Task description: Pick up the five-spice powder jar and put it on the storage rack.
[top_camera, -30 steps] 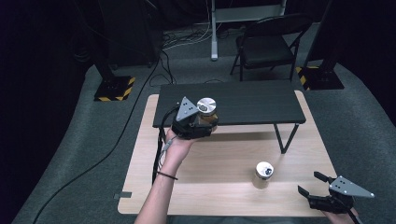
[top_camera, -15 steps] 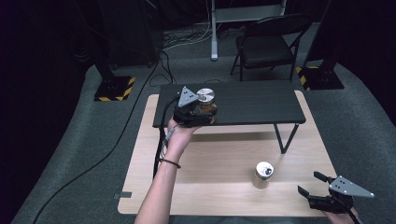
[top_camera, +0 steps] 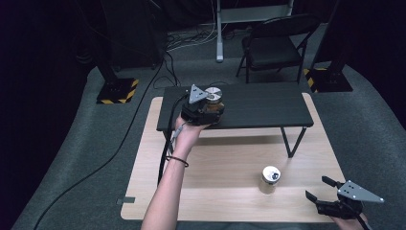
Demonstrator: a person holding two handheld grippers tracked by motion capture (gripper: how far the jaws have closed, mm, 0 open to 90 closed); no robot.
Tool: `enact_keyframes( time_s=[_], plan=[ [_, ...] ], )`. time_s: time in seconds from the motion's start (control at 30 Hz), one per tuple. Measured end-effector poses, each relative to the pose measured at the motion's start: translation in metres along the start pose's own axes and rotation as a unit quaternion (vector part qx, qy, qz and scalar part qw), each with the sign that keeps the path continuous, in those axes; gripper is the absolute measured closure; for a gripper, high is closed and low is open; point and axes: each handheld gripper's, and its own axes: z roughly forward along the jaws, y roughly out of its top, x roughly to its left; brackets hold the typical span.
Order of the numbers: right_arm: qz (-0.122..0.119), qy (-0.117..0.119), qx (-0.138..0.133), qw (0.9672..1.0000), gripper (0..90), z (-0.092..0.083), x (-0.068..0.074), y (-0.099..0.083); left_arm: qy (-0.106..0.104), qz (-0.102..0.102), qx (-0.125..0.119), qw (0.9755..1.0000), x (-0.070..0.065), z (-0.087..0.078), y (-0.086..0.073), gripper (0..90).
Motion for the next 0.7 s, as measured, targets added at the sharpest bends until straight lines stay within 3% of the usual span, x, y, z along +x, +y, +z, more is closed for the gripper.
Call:
enact_keyframes(
  time_s=[0.1,0.27,0.4,0.7],
  plan=[
    [-0.001,0.0,0.0,1.0,12.0,0.0,0.0,0.0,-0.005,-0.003,0.0,1.0,0.003,0.0,0.0,29.8],
    [-0.001,0.002,0.002,1.0,12.0,0.001,0.0,0.001,-0.004,0.003,0.007,1.0,-0.001,0.0,0.002,17.3],
    [-0.001,0.002,0.001,1.0,12.0,0.001,0.0,0.001,0.0,0.012,0.023,0.9997,-0.004,-0.002,0.003,13.5],
    [-0.001,0.004,0.003,1.0,11.9,0.001,0.0,0.001,-0.003,0.004,0.011,0.9999,-0.003,-0.023,-0.017,9.2]
  ],
)
